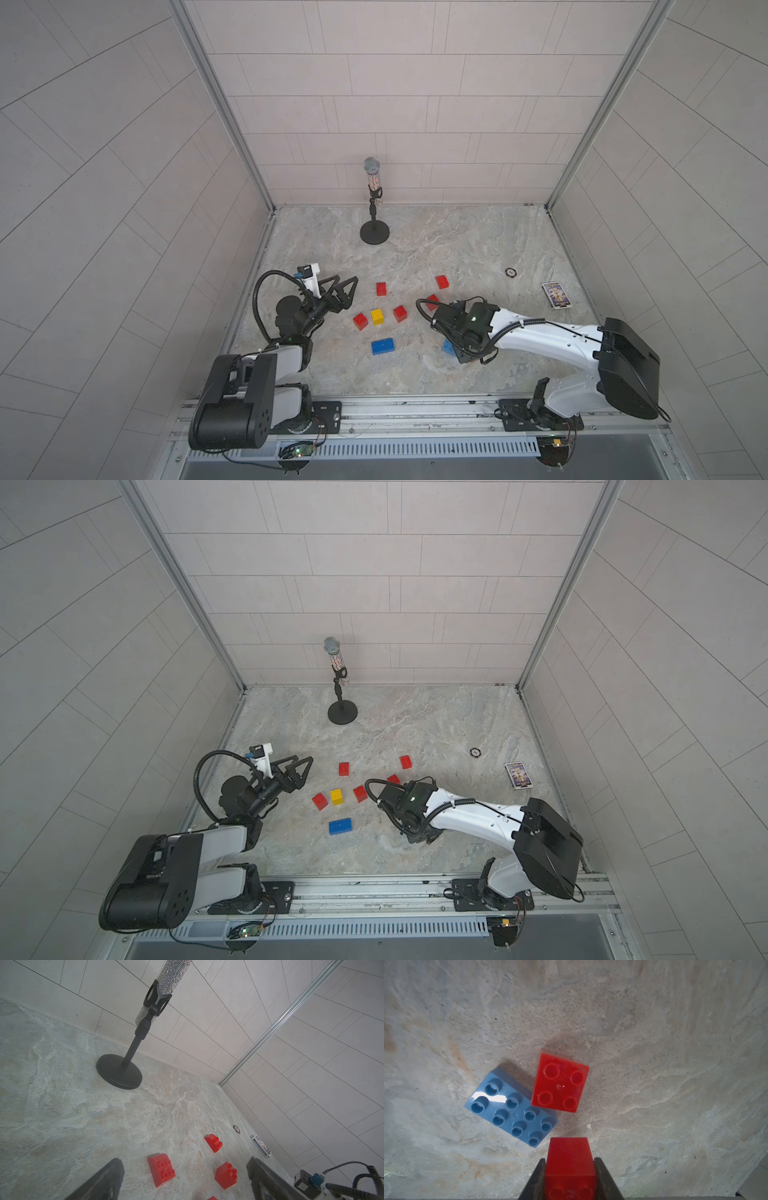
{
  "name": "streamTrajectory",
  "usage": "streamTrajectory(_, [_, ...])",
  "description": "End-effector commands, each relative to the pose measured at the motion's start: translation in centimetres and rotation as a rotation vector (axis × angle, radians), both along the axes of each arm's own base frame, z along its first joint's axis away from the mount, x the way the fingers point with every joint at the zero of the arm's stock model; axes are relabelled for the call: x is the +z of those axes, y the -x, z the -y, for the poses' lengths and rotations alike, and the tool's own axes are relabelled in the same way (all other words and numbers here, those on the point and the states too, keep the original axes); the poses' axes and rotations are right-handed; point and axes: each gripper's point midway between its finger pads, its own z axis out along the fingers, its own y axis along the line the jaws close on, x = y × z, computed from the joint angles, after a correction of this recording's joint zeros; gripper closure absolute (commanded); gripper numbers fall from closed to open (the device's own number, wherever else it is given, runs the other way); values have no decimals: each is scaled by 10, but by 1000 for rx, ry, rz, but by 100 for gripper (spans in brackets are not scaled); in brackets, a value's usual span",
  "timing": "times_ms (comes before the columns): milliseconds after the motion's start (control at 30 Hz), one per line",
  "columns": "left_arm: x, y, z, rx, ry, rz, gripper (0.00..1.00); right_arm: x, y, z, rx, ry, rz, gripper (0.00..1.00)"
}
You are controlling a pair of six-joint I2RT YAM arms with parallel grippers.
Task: Assemble the number 1 with lego
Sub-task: Adjust the lego brick at the center of the board.
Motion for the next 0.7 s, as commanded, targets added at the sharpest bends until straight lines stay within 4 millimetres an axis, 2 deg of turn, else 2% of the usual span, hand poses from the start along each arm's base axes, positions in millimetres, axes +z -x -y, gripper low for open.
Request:
streamTrajectory(0, [7, 1, -1, -3, 12, 35, 0, -10, 5, 0, -30, 1, -24, 100])
streamTrajectory(200, [7, 0, -3, -2, 23, 35, 0, -13, 1, -16, -12, -48, -26, 100])
streamTrajectory(400, [7, 0, -4, -2, 37, 40, 0, -3, -17, -32, 37, -78, 35, 100])
streamTrajectory(667, [8, -1, -6, -1, 48, 41, 0, -4, -32, -56, 112, -119, 58, 100])
